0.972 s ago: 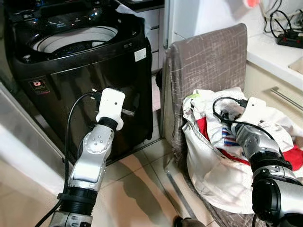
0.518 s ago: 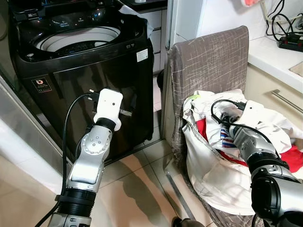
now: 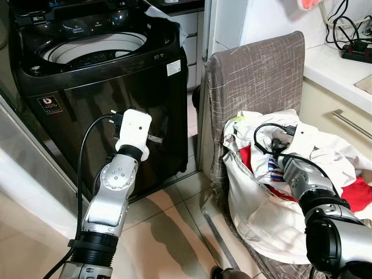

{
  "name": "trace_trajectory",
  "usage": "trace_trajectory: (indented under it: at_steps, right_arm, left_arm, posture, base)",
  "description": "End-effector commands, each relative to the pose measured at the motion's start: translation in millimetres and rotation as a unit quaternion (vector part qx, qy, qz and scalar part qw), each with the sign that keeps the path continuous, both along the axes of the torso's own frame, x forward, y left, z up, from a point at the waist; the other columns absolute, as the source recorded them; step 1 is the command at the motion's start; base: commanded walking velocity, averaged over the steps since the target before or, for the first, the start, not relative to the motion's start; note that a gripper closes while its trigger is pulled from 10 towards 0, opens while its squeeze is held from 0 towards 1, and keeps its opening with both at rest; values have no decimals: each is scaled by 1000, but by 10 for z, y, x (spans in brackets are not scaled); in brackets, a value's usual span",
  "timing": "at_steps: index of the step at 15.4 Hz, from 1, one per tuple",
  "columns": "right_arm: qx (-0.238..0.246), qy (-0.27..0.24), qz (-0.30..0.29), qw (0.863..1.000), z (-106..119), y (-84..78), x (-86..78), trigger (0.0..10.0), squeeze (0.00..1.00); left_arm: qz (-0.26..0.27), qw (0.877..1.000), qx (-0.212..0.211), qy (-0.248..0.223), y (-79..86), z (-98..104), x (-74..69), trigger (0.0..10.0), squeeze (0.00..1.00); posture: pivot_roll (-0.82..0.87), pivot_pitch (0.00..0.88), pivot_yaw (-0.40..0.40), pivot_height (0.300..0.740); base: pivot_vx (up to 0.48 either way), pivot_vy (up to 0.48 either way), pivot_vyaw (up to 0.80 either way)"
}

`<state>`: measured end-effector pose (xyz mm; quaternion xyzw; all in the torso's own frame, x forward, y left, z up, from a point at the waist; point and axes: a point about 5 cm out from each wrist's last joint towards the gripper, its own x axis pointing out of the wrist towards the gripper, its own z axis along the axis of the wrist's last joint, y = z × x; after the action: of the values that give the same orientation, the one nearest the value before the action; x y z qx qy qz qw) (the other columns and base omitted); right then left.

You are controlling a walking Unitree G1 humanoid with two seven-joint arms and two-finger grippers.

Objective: Clothes washing

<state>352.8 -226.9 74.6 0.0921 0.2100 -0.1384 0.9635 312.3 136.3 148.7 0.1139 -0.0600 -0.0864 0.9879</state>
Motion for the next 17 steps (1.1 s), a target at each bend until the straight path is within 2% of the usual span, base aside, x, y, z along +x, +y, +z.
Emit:
trace_trajectory:
  at_steps: [1, 8, 12, 17]
  right_arm:
    - [19, 31, 15, 999, -163, 101, -75, 0, 0]
    - [27, 21, 25, 999, -151, 153, -58, 0, 0]
    - [9, 11, 30, 999, -99, 115, -34, 0, 0]
    - [20, 14, 25, 999, -129, 112, -57, 0, 0]
  left_arm:
    - [0, 1000, 4, -3, -12, 28, 8, 10000, 0]
    - [-1, 1000, 6, -6, -24, 24, 33, 10000, 0]
    - [-2, 1000, 5, -7, -39, 24, 39, 10000, 0]
    - [-6, 1000, 4, -6, -60, 20, 43, 10000, 0]
  posture:
    - [-72, 49, 35, 740]
    - [-75, 13, 27, 740]
    - [-80, 9, 25, 740]
    - [-88, 18, 32, 740]
  base:
    - [0, 0, 0]
    - [0, 0, 0]
    - [0, 0, 0]
    - [0, 0, 0]
